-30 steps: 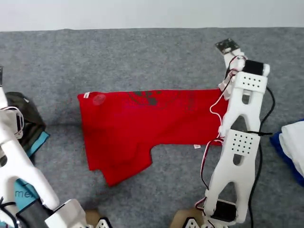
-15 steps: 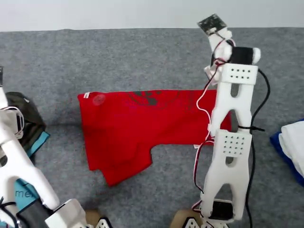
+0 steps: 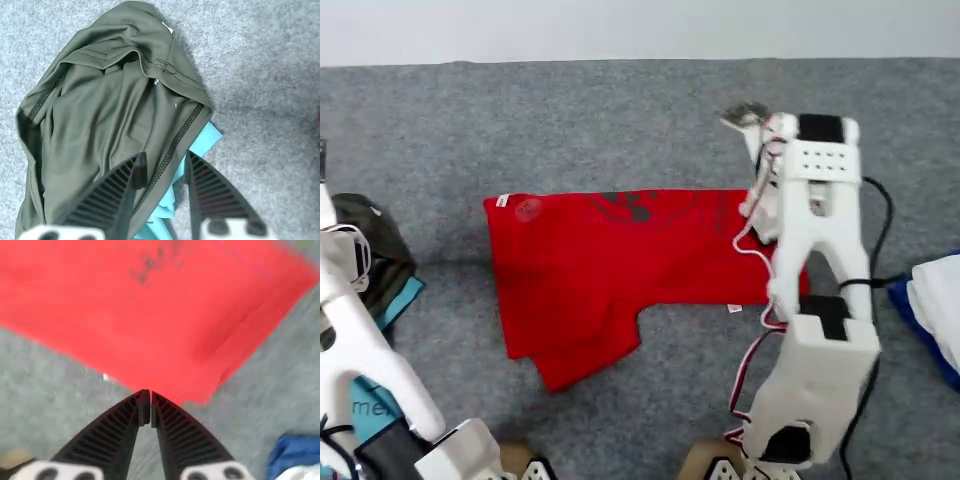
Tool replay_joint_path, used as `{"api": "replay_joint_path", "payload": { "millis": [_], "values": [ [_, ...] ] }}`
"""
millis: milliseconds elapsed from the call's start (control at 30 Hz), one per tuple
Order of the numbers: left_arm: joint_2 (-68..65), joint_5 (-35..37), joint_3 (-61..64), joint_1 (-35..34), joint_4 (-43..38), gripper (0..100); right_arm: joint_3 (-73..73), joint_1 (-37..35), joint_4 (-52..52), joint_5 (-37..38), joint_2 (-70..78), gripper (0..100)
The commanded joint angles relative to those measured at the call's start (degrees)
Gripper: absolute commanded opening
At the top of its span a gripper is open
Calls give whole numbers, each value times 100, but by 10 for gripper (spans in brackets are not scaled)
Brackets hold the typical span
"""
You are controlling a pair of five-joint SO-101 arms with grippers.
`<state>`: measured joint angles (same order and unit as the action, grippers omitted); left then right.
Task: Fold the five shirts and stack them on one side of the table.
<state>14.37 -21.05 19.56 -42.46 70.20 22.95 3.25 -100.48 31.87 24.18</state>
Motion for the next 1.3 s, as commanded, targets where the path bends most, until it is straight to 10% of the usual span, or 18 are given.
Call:
{"api": "replay_joint_path", "payload": {
  "millis": [0,1267],
  "values": [
    [264,-9,-40,18,-62,137,-536,312,-215,-466,-505,118],
    [211,-53,-31,167,-193,137,-1196,418,1235,-492,497,11]
  ]
}}
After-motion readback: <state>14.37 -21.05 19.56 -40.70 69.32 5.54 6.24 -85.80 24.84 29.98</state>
